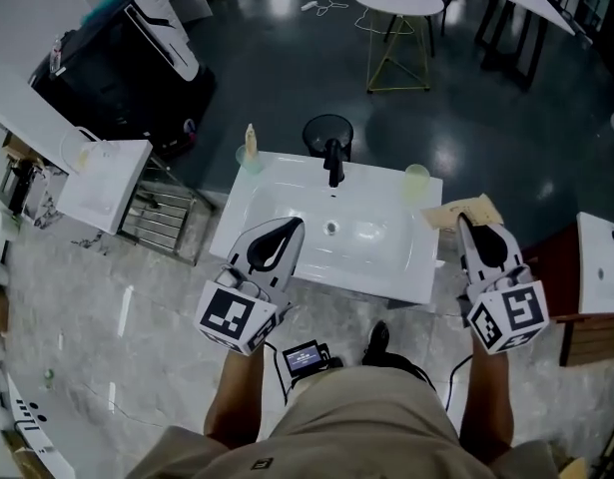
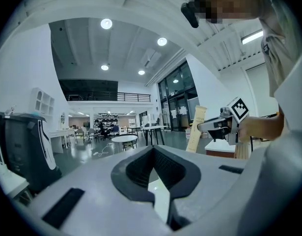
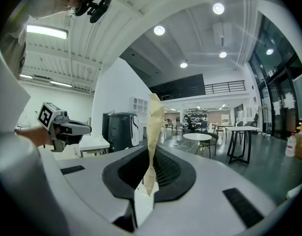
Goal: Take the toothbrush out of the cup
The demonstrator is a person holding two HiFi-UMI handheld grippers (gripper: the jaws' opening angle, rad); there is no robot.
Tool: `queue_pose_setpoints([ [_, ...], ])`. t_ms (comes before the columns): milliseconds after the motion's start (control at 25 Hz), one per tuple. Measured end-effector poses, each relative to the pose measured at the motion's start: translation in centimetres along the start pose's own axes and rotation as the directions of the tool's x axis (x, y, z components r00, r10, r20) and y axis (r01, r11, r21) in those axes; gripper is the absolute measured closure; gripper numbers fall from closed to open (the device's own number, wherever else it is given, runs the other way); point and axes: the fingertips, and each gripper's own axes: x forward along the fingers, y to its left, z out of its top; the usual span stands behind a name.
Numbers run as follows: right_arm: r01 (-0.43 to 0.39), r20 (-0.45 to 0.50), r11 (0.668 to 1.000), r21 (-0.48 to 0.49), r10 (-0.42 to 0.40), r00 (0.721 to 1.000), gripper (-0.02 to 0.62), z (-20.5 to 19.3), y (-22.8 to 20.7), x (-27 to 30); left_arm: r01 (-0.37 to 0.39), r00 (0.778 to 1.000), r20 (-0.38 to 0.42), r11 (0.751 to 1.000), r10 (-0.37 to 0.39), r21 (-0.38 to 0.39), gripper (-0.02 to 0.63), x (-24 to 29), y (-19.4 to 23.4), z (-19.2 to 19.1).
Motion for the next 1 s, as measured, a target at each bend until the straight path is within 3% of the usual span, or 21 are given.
queue_pose_setpoints([
  [360,-0.142,-0.033,0.989,0.034,0.143,0.989,0.569,-2.9,-0.4,6.4,-0.132,0.989,-0.066,0.991,0.132,0.008,0.6,0.9,3.2,-1.2],
  [560,-0.149,-0.049,0.989,0.027,0.15,0.987,0.569,-3.2,2.1,8.8,-0.153,0.987,-0.049,0.988,0.153,0.016,0.6,-1.3,6.7,-1.4],
  [760,-0.07,-0.05,0.997,0.021,0.071,0.996,0.569,-2.9,6.5,11.6,-0.122,0.992,-0.033,0.993,0.122,0.002,0.6,-5.0,12.9,-3.5],
  [1000,0.126,-0.031,0.992,-0.003,-0.126,0.991,0.569,-0.5,15.2,13.1,-0.026,0.999,-0.022,1.0,0.025,-0.012,0.6,-12.0,22.5,-5.9],
])
